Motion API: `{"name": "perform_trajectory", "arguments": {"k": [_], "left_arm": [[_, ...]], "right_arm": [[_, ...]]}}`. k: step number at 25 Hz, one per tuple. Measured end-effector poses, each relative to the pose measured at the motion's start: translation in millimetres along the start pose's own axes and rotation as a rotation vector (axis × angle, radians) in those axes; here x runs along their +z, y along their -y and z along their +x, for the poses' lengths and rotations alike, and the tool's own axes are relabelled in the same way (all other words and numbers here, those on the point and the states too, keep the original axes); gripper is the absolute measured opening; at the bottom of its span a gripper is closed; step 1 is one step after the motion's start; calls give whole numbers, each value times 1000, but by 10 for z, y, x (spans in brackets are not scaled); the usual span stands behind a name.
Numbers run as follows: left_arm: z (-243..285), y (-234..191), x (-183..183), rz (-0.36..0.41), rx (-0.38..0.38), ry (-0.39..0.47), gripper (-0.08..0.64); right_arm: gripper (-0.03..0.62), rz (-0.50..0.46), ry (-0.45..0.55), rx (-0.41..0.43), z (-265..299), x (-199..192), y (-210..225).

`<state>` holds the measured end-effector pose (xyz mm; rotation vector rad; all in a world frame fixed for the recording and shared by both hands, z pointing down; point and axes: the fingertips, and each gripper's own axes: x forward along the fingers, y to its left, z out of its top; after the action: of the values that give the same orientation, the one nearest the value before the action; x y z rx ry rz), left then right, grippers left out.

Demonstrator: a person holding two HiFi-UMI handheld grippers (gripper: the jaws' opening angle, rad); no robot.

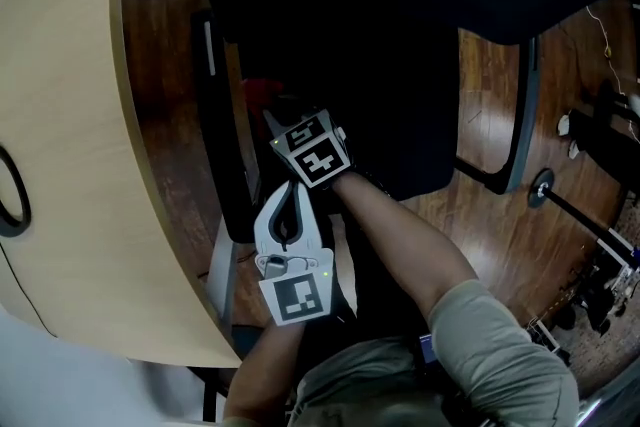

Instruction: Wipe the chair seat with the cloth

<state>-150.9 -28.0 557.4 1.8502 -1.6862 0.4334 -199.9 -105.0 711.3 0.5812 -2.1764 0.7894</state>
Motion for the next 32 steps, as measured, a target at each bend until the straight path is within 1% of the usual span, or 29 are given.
{"name": "perform_trajectory", "arguments": {"k": [4, 8, 12, 14, 16, 19, 24, 29, 32], "left_arm": [[141, -88, -81, -20, 41, -16, 6], [300, -36, -40, 0, 59, -22, 6], [530, 154, 175, 33, 60, 28, 6], [630, 326, 270, 53, 43, 46, 6], [702, 534, 296, 84, 8, 32, 6], [791, 831, 285, 111, -36, 14, 6], [900, 1228, 233, 134, -78, -1, 6], [1001, 1578, 194, 158, -108, -14, 6], [1057, 1739, 109, 170, -123, -20, 6]], "right_arm": [[61, 10, -7, -29, -26, -96, 184], [62, 53, 3, -82, -295, -215, 564], [61, 104, 17, -166, -657, -370, 1032], [61, 133, 20, -221, -876, -468, 1310], [61, 169, 27, -279, -1098, -571, 1597], [61, 221, 54, -357, -1409, -695, 1996], [61, 325, 71, -473, -1904, -931, 2565], [61, 428, 75, -577, -2300, -1212, 3058], [61, 476, 67, -620, -2446, -1427, 3223]]}}
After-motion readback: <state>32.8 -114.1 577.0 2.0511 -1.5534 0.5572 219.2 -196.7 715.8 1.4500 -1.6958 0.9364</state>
